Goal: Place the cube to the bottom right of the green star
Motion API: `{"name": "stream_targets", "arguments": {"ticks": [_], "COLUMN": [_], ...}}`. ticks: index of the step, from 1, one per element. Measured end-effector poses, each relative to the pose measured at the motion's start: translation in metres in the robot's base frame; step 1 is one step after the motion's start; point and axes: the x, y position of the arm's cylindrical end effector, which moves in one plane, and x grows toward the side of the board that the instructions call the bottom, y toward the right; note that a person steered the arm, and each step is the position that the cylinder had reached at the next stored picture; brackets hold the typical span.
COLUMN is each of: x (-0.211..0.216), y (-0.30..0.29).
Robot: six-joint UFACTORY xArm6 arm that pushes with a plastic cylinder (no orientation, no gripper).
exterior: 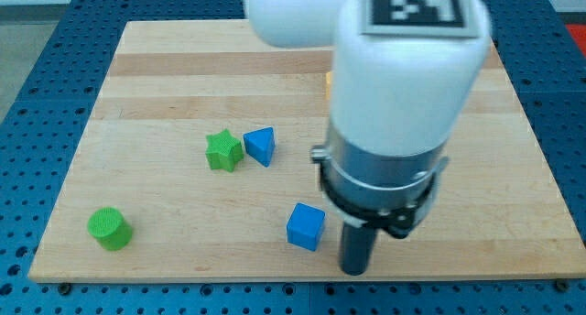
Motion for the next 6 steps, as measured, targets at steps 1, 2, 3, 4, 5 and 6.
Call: {"name": "stream_targets", "arguments": {"ticks": [1,2,3,4,5,6], "x": [0.000,-0.006,-0.020,-0.030,-0.044,-0.061], "y": [-0.012,-0.012,-0.017,-0.041,-0.060,-0.071]}}
